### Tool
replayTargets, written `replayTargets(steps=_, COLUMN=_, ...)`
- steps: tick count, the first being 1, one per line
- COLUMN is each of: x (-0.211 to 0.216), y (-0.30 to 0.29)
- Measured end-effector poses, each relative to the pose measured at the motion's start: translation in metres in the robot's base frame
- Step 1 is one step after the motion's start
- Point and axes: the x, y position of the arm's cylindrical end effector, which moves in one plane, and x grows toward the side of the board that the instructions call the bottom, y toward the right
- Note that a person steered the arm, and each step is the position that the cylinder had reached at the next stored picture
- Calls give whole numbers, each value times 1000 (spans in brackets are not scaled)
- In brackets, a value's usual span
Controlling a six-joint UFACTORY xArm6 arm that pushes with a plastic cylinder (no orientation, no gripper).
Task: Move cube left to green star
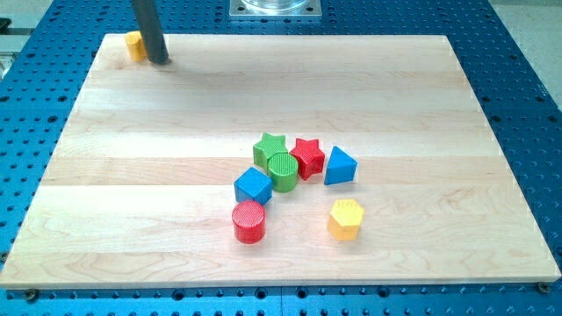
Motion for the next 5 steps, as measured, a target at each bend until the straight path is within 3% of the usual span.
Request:
replayTargets(steps=2, x=5, y=8)
replayTargets(steps=4, x=109, y=146)
replayTargets(steps=5, x=163, y=243)
